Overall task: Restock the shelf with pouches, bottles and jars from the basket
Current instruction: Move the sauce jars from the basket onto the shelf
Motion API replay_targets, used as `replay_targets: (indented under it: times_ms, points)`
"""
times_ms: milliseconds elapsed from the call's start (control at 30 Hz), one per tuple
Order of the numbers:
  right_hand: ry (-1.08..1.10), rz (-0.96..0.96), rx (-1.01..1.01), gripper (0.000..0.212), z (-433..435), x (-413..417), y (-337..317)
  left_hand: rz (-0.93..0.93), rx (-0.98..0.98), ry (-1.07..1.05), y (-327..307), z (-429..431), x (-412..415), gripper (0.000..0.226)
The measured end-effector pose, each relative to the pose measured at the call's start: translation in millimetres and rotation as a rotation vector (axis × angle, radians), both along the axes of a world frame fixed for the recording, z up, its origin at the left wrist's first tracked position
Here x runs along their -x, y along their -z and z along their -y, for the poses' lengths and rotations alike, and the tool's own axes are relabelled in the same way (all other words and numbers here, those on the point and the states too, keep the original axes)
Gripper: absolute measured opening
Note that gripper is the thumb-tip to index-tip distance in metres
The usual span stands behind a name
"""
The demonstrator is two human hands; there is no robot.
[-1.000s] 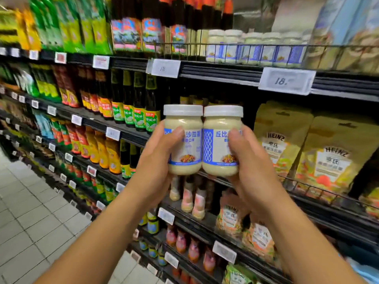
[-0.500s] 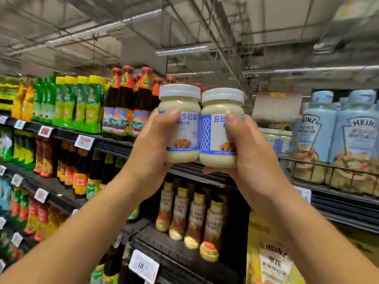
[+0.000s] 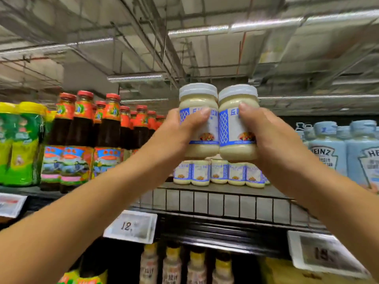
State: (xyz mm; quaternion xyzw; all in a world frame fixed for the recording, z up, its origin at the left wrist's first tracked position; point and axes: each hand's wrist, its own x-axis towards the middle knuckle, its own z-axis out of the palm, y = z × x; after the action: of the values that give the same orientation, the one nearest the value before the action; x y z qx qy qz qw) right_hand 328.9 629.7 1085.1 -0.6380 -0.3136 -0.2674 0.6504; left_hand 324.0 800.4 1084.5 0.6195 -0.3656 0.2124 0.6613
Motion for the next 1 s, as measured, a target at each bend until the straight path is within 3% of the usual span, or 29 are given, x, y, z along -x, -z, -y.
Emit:
replay_targets:
  times_ms: [133, 300, 433, 533, 833, 1000]
  points:
    - [0.194, -0.032, 0.072, 0.032, -4, -22, -8, -0.109, -0.199, -0.092, -21, -22, -31, 0.068]
    - [0.223, -0.167, 0.259, 0.038, 3, -44, -8, -0.127, -0.48, -0.007, -24, -44, -67, 0.033]
    - [0.241, -0.284, 0.414, 0.047, 13, -48, -4, -0.197, -0.564, 0.018, -19, -50, -86, 0.045]
    - [0.202, -0.385, 0.463, 0.058, 20, -47, -2, -0.285, -0.583, 0.08, -9, -48, -100, 0.042]
    - [0.111, -0.468, 0.619, 0.034, 36, -49, 8, -0.499, -0.702, 0.264, -1, -36, -121, 0.044]
    - [0.111, -0.48, 0.643, 0.034, 37, -48, 8, -0.403, -0.786, 0.148, -1, -33, -115, 0.049]
